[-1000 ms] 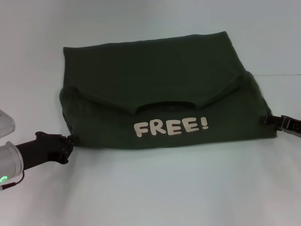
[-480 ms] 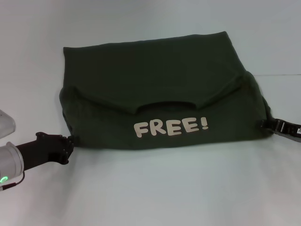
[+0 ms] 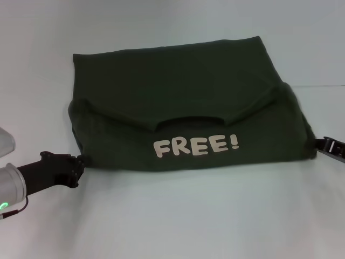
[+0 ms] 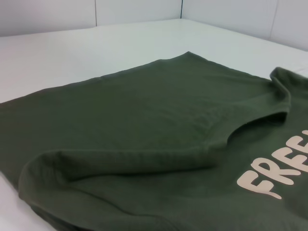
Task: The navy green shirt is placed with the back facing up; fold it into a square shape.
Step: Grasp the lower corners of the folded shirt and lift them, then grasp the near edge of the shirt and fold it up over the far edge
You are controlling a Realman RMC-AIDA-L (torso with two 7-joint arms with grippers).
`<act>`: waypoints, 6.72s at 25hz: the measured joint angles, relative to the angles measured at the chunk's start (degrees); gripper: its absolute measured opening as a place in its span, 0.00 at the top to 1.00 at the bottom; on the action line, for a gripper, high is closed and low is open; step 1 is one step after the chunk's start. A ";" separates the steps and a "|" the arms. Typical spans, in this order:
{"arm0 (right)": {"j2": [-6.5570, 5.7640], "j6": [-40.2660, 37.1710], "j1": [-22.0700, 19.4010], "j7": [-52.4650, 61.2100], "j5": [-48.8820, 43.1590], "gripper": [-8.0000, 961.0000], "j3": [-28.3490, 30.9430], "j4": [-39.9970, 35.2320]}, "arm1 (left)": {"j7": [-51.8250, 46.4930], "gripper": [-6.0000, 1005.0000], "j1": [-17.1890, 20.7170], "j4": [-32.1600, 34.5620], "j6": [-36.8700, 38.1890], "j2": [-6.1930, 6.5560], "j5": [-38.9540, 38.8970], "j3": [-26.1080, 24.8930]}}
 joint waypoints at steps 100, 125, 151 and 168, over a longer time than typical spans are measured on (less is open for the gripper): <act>-1.10 -4.89 -4.24 -4.49 4.40 0.96 -1.09 -0.66 | -8.26 0.99 2.29 7.70 9.43 -0.41 0.11 -0.32; 2.22 -29.54 -22.02 -15.44 4.74 0.96 3.91 -7.25 | -9.54 0.99 12.78 7.40 40.29 1.12 0.31 -11.62; 3.36 -44.68 -29.67 -26.20 -4.92 0.95 19.72 -6.82 | -9.23 0.99 14.94 5.30 48.00 2.39 5.20 -12.06; 0.02 -29.83 -7.08 -23.33 -4.54 0.95 27.10 -0.95 | -13.36 0.99 -3.97 0.31 29.71 8.37 4.89 -12.99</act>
